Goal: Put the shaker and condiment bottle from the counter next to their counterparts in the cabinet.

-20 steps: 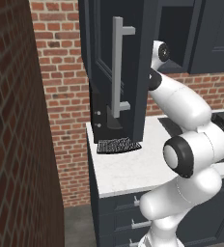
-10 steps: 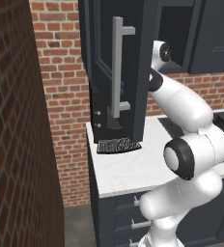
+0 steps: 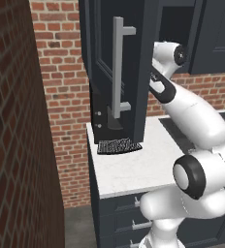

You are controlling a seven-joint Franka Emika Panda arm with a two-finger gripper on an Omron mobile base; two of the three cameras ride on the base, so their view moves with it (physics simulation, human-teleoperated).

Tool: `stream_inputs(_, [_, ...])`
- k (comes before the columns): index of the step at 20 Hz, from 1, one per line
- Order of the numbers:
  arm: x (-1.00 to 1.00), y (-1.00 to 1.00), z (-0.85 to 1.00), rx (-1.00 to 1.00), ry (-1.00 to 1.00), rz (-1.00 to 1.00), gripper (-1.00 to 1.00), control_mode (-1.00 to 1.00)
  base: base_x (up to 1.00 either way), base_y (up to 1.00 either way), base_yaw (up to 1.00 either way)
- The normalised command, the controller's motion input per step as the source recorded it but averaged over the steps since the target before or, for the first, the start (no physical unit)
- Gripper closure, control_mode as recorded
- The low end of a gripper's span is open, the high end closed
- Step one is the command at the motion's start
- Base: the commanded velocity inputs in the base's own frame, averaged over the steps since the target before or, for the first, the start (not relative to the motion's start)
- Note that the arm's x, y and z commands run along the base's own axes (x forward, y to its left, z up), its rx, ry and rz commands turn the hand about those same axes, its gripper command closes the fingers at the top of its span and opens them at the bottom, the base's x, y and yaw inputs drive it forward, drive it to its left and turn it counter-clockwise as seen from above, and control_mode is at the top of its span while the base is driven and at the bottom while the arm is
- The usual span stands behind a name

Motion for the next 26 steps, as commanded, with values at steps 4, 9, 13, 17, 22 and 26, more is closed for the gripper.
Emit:
stream_inputs(4, [-0.56, -0.37, 0.16, 0.02, 0.0, -0.07, -1.0, -1.0, 0.0, 0.0, 0.0])
stream_inputs(9, [-0.54, -0.3, 0.16, 0.03, 0.0, -0.07, -1.0, -1.0, 0.0, 0.0, 0.0])
stream_inputs(13, [-0.62, -0.23, 0.12, 0.03, 0.0, -0.06, -1.0, -1.0, 0.0, 0.0, 0.0])
stream_inputs(17, [-0.77, -0.22, 0.02, 0.04, 0.0, -0.05, -1.0, -1.0, 0.0, 0.0, 0.0])
stream_inputs(22, [-0.83, -0.26, 0.0, 0.05, 0.0, -0.04, -1.0, -1.0, 0.0, 0.0, 0.0])
stream_inputs(26, [-0.87, -0.27, 0.0, 0.06, 0.0, -0.03, -1.0, -1.0, 0.0, 0.0, 0.0])
